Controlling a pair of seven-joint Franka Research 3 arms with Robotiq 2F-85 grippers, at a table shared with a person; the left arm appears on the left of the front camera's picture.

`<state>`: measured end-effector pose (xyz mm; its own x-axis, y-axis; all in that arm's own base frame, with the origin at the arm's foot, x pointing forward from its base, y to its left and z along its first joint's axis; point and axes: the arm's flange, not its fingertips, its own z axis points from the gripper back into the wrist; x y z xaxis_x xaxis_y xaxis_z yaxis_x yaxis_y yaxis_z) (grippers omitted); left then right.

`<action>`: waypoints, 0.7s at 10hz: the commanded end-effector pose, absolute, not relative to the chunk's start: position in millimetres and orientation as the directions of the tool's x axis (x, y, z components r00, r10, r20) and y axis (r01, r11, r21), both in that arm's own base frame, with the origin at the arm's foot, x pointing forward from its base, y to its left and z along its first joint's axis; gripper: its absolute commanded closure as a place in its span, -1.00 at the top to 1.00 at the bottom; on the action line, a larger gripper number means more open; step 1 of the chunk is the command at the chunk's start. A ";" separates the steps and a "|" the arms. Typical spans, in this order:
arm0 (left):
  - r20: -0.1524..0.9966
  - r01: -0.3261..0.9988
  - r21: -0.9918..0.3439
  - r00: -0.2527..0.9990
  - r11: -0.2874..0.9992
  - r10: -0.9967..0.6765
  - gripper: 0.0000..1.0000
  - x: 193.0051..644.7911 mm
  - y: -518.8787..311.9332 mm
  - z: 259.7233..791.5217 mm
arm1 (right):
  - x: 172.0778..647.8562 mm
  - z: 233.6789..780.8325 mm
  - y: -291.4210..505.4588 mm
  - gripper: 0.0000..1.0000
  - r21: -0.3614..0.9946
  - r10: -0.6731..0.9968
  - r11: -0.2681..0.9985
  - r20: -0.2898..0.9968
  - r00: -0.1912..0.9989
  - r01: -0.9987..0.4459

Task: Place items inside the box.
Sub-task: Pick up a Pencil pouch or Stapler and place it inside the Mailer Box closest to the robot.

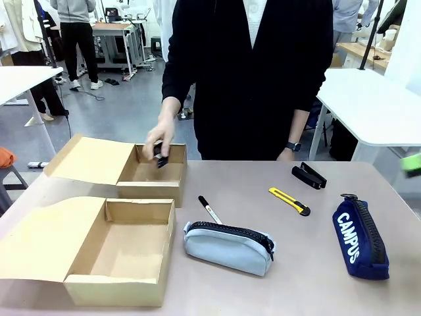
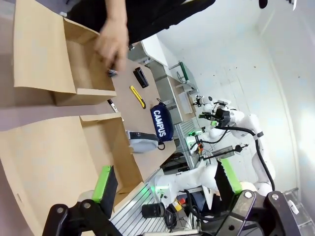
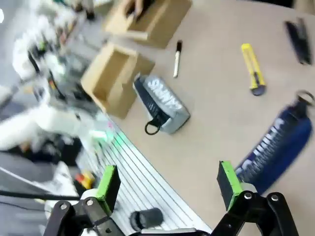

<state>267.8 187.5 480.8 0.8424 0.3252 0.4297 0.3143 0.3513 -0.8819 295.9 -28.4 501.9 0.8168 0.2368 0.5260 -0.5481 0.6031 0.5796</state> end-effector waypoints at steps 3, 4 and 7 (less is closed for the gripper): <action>0.450 0.339 -0.876 0.831 0.342 0.328 1.00 267.2 187.7 482.6 | 249.7 421.2 211.0 1.00 0.266 0.617 0.506 0.553 0.560 -0.820; 0.450 0.339 -0.876 0.831 0.342 0.328 1.00 267.2 187.7 482.6 | 297.6 496.9 112.7 1.00 0.405 0.531 0.556 0.498 0.685 -0.726; 0.450 0.339 -0.876 0.831 0.342 0.328 1.00 267.2 187.7 482.6 | 288.9 484.8 170.1 1.00 0.353 0.592 0.536 0.491 0.640 -0.767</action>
